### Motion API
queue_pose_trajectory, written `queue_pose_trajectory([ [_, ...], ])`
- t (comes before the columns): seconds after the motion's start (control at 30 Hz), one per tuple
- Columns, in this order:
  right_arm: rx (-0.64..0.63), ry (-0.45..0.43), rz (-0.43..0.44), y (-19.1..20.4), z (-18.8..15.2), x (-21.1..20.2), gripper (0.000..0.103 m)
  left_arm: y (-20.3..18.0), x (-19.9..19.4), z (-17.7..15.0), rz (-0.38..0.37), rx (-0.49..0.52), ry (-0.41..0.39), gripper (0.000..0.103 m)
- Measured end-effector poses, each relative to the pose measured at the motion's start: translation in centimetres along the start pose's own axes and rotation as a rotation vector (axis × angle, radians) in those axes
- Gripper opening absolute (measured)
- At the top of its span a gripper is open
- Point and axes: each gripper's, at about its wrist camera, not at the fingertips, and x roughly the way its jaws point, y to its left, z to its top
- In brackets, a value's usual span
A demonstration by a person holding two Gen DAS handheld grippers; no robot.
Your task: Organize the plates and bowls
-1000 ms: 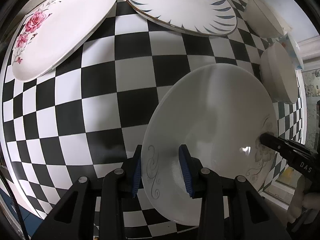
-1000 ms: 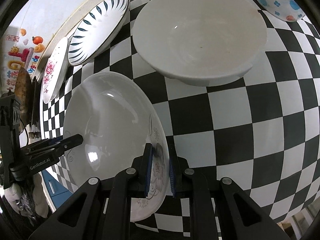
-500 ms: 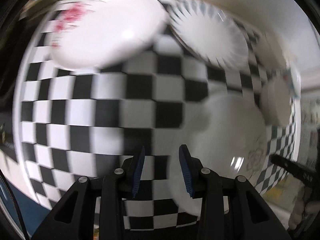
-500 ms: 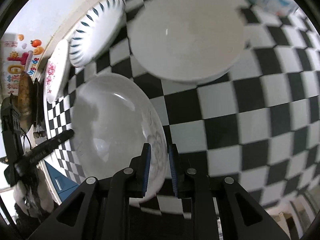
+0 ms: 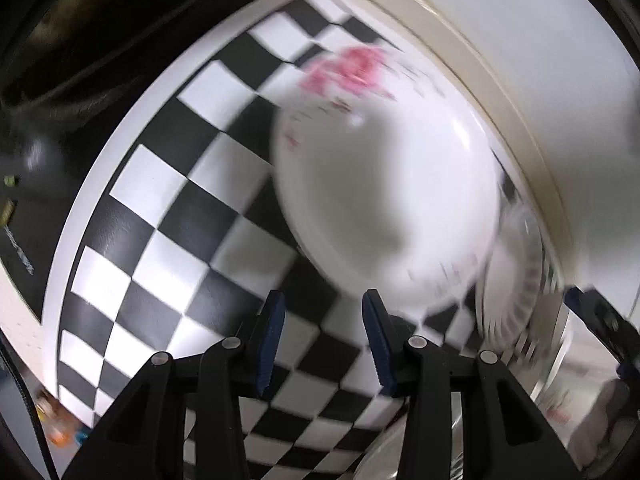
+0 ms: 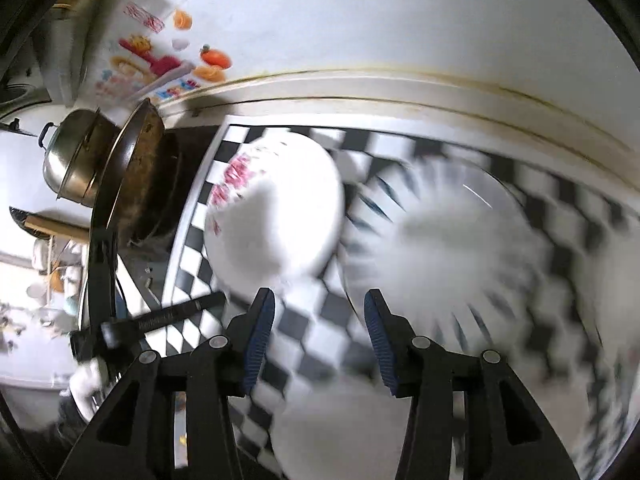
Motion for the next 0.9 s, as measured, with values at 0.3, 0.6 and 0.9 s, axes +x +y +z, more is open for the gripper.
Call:
queue_pose_trajectory([
  [0.3,-0.109,0.175,-0.061,0.8,11.8,11.3,0.043,1.8,2.1,3.7,-0.019,-0.106,-0.010,0.038],
  [0.6,-0.094,0.278,-0.005,-0.7,13.4,16.3,0.017,-1.0,2.7,5.1,0.038,-0.025,-0.034,0.027],
  [0.9,-0.109,0.236,-0.011,-1.0,12.1,14.3,0.016,-3.1,1.1,3.4,0.057,0.038,-0.053,0.027],
])
